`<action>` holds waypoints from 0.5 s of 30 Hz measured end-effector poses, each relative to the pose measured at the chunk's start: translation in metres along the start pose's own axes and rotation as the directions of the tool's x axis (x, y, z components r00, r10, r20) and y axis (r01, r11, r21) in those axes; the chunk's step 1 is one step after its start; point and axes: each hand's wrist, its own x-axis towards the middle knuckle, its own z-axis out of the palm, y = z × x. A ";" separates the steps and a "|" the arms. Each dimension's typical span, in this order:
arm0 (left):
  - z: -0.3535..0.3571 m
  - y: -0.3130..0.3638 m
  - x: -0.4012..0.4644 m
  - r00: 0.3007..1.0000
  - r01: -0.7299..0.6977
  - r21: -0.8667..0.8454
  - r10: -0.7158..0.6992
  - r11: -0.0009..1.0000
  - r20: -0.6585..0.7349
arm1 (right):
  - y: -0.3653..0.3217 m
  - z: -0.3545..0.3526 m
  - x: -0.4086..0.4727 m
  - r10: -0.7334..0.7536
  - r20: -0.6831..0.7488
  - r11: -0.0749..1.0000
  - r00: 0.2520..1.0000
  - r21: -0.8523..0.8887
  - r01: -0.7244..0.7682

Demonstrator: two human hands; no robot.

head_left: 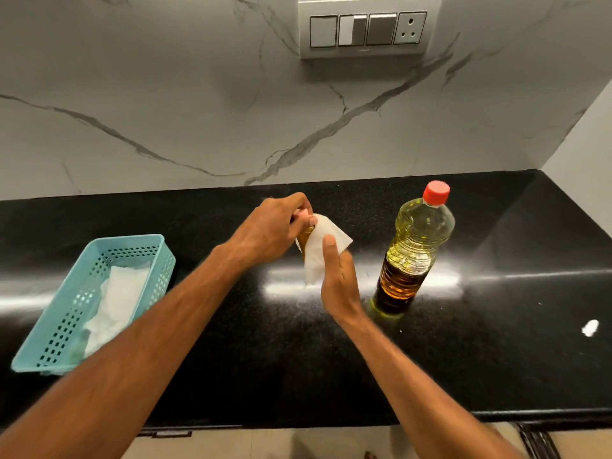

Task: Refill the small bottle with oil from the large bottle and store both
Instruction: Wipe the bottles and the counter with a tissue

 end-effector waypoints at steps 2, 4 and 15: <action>-0.003 0.008 -0.005 0.999 -0.052 0.004 0.052 0.999 0.007 | -0.012 -0.001 0.005 -0.016 -0.018 0.998 1.000 0.057 0.017; -0.010 0.014 -0.008 0.994 -0.107 0.036 0.107 0.994 0.012 | -0.015 -0.003 0.006 -0.007 -0.035 0.998 0.999 0.066 0.009; -0.031 0.025 -0.030 0.929 -0.312 0.225 0.248 0.923 0.274 | -0.009 -0.013 -0.001 0.289 -0.034 0.920 0.957 0.286 -0.268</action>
